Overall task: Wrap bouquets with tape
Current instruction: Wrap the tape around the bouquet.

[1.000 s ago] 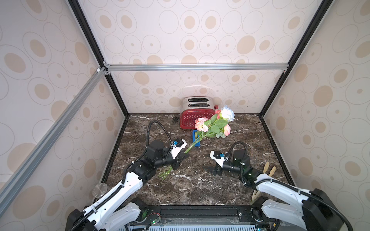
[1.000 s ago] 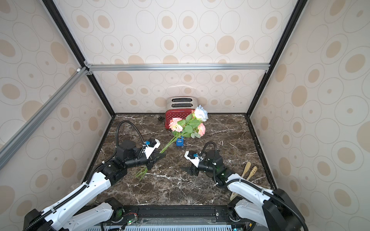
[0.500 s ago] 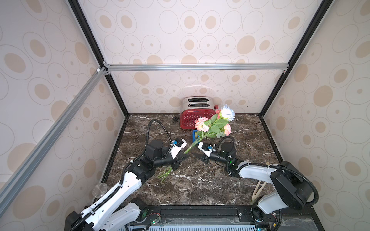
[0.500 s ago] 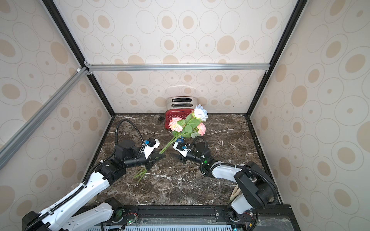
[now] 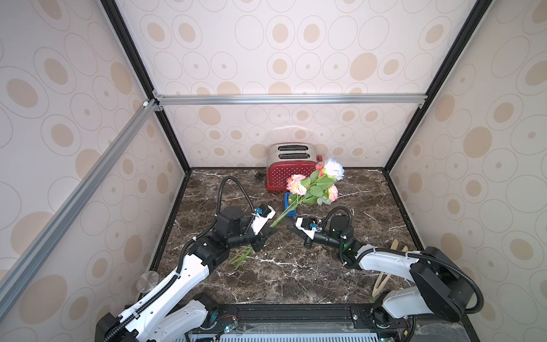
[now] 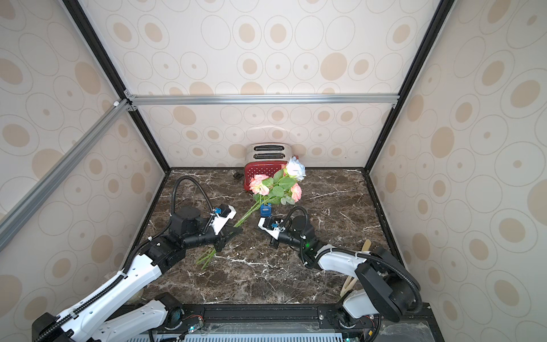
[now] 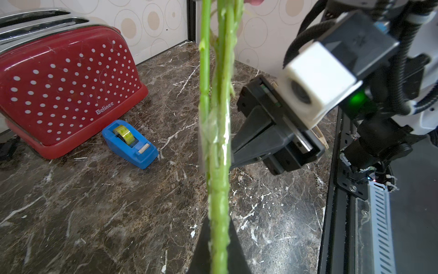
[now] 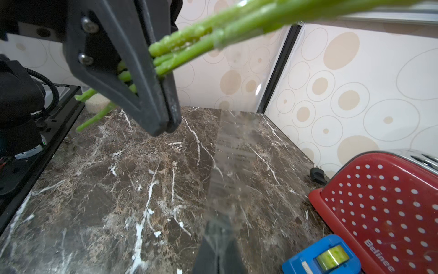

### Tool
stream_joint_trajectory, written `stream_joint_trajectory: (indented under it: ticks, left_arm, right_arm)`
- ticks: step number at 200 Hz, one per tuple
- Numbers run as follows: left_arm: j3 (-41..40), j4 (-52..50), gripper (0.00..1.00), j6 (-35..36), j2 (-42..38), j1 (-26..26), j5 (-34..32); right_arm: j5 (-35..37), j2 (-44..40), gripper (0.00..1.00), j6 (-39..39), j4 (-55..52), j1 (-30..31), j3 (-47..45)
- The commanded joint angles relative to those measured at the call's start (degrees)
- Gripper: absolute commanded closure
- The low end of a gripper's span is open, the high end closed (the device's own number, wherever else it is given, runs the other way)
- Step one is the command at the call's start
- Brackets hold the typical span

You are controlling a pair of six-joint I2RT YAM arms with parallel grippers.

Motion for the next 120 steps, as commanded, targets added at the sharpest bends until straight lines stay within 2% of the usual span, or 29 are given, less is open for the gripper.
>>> stream_joint_trajectory:
  ticks: [1,39,61,78,120]
  left_arm:
    - [2.79,1.47,1.00,1.58,0.06,-0.10,-5.11]
    - [4.25,0.42,1.00,-0.20,4.21,-0.17,-11.63]
    - [5.00,-0.78,1.00,-0.61,7.07,-0.16,-11.61]
    - [5.15,-2.22,1.00,1.34,8.78,-0.13,-9.72]
    - [4.54,-4.77,1.00,4.87,11.61,-0.75,-17.53]
  right_arm:
    - [0.76,-4.05,1.00,-1.07,-4.93,0.34,-2.17]
    - [-0.46,-12.55,1.00,-3.00,-16.16,3.26,-3.31]
    - [-1.17,-14.93,1.00,-5.27,-23.31,6.28,-0.56]
    - [1.01,-14.87,1.00,-5.49,-22.86,8.10,1.79]
    - [8.58,-9.78,1.00,2.24,-17.74,8.81,10.17]
